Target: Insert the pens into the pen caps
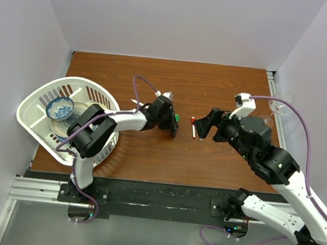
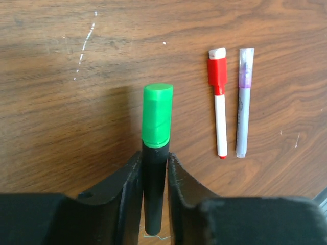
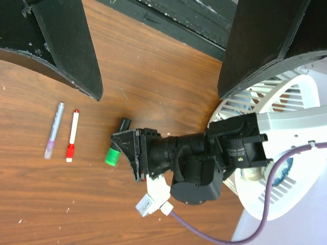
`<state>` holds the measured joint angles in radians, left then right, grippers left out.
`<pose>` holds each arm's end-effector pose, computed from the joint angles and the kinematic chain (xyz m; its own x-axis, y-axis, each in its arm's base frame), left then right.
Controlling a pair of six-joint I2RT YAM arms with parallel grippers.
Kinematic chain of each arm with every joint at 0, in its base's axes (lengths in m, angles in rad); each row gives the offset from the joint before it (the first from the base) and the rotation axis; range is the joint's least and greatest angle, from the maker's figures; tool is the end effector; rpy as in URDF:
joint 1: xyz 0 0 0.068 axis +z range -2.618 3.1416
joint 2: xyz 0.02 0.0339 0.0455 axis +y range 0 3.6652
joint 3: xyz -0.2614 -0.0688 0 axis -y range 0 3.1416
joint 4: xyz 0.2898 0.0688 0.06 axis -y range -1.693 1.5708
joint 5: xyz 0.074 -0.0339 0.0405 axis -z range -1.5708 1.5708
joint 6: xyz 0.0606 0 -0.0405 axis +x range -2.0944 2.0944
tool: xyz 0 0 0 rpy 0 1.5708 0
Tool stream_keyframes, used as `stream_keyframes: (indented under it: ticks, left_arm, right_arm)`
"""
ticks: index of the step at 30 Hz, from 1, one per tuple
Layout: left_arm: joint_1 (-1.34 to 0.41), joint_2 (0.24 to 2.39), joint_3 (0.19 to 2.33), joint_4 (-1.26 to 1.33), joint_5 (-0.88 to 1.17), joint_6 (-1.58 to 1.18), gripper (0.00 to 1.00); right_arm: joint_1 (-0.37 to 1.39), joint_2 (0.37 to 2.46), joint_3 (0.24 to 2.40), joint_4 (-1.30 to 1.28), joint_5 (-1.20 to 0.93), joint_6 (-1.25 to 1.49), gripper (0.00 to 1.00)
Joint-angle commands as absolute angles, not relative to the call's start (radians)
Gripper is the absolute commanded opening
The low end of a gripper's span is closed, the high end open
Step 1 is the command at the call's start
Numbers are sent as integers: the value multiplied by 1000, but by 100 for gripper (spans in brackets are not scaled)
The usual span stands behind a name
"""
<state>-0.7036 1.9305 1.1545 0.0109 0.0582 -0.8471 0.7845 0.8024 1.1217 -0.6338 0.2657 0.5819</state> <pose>0.3469 -0.2989 0.1049 -0.8577 -0.2534 -0.4474 0.0531 0.8219 -0.5672 0.1674 0.1446 0.4084 -0.4604 0.2897 -0.8391 -0.3015 0.8380 0.4548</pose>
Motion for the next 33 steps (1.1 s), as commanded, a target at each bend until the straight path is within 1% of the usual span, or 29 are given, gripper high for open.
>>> stream_keyframes:
  ticks: [1, 2, 4, 8, 9, 12, 13, 14, 15, 16, 18, 19, 20, 21, 24, 26, 27, 29, 30, 32, 33]
  left_arm:
    - [-709, 1924, 1200, 44, 29, -848, 36]
    - [-709, 1916, 1192, 48, 28, -847, 43]
    - [-709, 1885, 1189, 52, 28, -833, 48]
    - [-697, 1803, 1201, 8, 11, -798, 63]
    - [-693, 1781, 1203, 3, 12, -789, 64]
    - [-681, 1660, 1187, -81, -37, -750, 70]
    - [-677, 1582, 1171, -96, -61, -726, 71]
    - [-670, 1538, 1129, -103, -70, -713, 75]
    - [-664, 1449, 1108, -109, -77, -697, 77]
    - [-660, 1404, 1088, -118, -77, -687, 79]
    - [-644, 1317, 1036, -141, -83, -672, 86]
    - [-640, 1230, 1022, -171, -90, -654, 89]
    - [-635, 1188, 999, -189, -97, -644, 96]
    - [-634, 1143, 990, -204, -101, -635, 100]
    - [-630, 949, 962, -288, -94, -540, 100]
    - [-627, 878, 940, -339, -127, -508, 100]
    - [-629, 841, 925, -347, -136, -486, 100]
    - [-627, 732, 881, -360, -178, -437, 100]
    - [-627, 668, 868, -371, -205, -411, 100]
    - [-627, 611, 839, -383, -235, -387, 100]
    - [-626, 559, 827, -399, -265, -370, 100]
  right_arm:
    - [784, 811, 1129, -620, 226, 563, 99]
    - [784, 811, 1129, -615, 207, 563, 98]
    - [784, 816, 1129, -604, 189, 568, 97]
    - [784, 838, 1146, -601, 161, 571, 95]
    - [784, 844, 1144, -588, 153, 568, 95]
    - [784, 880, 1149, -531, 143, 526, 94]
    - [784, 906, 1150, -513, 137, 506, 94]
    - [785, 925, 1157, -502, 143, 486, 94]
    - [784, 942, 1176, -485, 156, 450, 93]
    - [784, 959, 1186, -473, 179, 433, 93]
    - [782, 1020, 1221, -451, 204, 393, 91]
    - [775, 1046, 1233, -428, 209, 384, 91]
    - [770, 1093, 1247, -414, 200, 376, 89]
    - [764, 1124, 1270, -399, 189, 358, 88]
    - [736, 1262, 1316, -304, 138, 303, 85]
    - [727, 1351, 1342, -270, 106, 269, 84]
    - [720, 1432, 1380, -259, 66, 247, 82]
    - [718, 1520, 1423, -247, 32, 218, 81]
    - [716, 1602, 1472, -245, 29, 204, 78]
    - [716, 1676, 1521, -238, 23, 183, 75]
    - [713, 1754, 1578, -239, 23, 175, 73]
